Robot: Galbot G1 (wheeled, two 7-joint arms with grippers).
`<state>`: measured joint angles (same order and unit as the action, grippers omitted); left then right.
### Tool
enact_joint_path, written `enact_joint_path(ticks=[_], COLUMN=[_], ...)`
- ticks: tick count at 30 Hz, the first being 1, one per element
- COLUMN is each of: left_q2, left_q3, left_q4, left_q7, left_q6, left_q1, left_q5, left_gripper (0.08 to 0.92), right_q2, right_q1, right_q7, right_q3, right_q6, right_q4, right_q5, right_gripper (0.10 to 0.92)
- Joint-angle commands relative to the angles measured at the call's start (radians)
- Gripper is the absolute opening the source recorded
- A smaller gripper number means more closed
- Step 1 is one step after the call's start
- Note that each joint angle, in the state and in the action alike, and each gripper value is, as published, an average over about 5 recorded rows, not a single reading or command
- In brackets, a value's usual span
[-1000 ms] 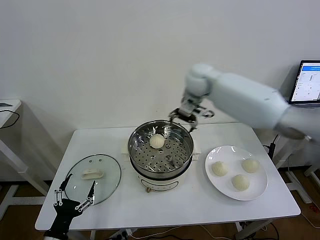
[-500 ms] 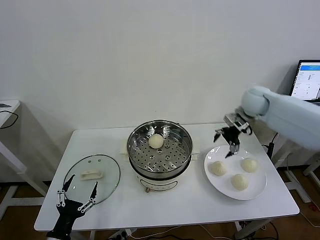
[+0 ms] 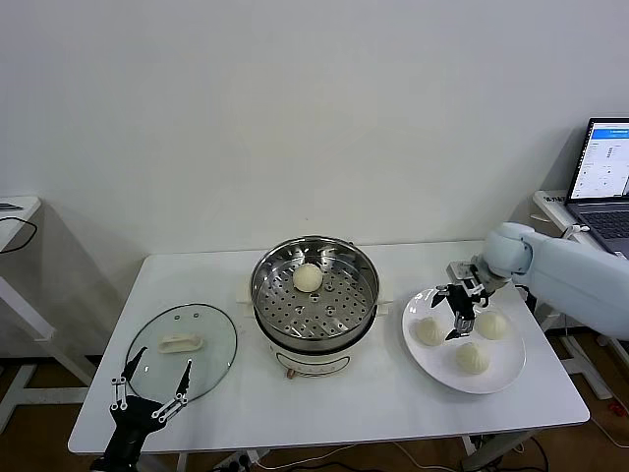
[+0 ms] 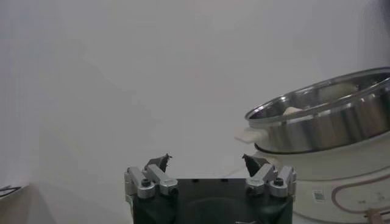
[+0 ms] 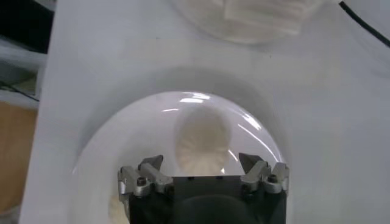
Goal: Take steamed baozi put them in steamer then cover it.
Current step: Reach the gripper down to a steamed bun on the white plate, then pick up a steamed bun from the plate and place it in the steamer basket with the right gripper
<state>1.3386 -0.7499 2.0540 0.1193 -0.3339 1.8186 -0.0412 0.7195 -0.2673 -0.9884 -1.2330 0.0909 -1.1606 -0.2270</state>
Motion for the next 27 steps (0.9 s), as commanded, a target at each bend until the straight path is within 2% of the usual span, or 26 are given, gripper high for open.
enact_joint_path(ticks=[1,8,20,27], left_q2=[0.000,-0.001,-0.007,-0.007], left_q3=[0.000,-0.008,-0.011,-0.013], left_q4=[0.001,-0.003,-0.006,-0.001], left_q7=[-0.001,-0.001,0.002,0.000], left_q6=[-0.001,-0.008,-0.013,-0.011], left_q1=[0.002,0.007,0.005,0.003], left_q5=[-0.003,-0.005,-0.003,-0.003], left_gripper=[0.823,0.823,0.823,0.823], right_q2=[0.010,0.031,0.044,0.030], right_q1=[0.077,0.093,0.111,0.071], right_q7=[0.079,0.075,0.086,0.056], right_q3=[0.031,0.045,0.057,0.081], right_q6=[0.025,0.028,0.021,0.017], right_q4=[0.021,0.036,0.057,0.031], right_q5=[0.006,0.021,0.037,0.034], right_gripper=[0.823,0.813,0.665,0.610])
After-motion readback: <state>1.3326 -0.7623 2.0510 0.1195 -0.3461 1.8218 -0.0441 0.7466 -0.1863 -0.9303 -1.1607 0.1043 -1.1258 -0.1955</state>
